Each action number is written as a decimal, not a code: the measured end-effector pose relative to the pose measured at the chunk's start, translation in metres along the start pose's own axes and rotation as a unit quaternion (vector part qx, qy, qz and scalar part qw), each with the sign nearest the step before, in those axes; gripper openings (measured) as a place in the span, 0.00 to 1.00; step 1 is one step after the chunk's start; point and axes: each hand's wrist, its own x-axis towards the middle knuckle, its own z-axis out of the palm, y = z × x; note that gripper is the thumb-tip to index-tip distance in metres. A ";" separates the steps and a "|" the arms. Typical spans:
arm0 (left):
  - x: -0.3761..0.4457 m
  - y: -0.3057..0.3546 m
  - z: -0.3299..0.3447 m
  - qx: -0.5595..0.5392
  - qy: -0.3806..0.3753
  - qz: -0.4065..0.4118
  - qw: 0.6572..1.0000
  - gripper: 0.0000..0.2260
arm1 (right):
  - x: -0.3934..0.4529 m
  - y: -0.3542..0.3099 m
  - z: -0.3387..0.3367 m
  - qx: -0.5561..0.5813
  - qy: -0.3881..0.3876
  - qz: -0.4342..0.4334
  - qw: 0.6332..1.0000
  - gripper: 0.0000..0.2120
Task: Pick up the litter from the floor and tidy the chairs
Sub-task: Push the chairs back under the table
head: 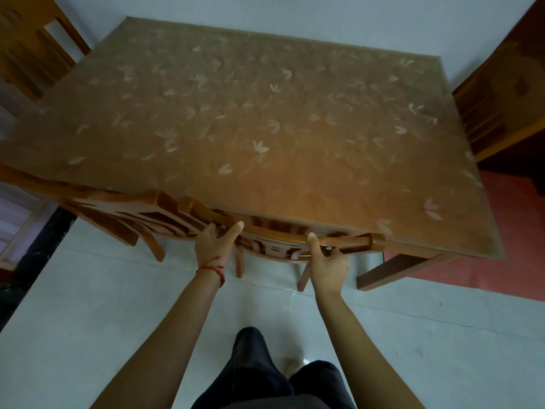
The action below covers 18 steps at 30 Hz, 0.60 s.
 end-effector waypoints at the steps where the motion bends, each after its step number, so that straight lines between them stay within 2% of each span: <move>1: 0.003 0.006 0.001 -0.034 0.010 0.067 0.997 0.10 | 0.001 -0.001 0.004 0.009 0.003 0.002 1.000 0.20; 3: 0.001 0.014 -0.001 -0.061 -0.001 0.143 0.988 0.13 | 0.002 -0.001 0.005 0.007 0.012 0.004 1.000 0.19; 9: 0.009 0.008 0.003 -0.071 0.010 0.152 0.986 0.09 | 0.004 0.002 0.006 -0.003 0.019 0.006 1.000 0.18; 14: 0.008 0.008 0.001 -0.059 0.009 0.166 0.984 0.13 | 0.000 0.000 0.005 -0.004 0.022 -0.003 1.000 0.17; 18: 0.006 0.013 -0.004 -0.034 -0.007 0.176 0.984 0.16 | -0.001 -0.001 0.003 -0.024 -0.003 -0.003 1.000 0.20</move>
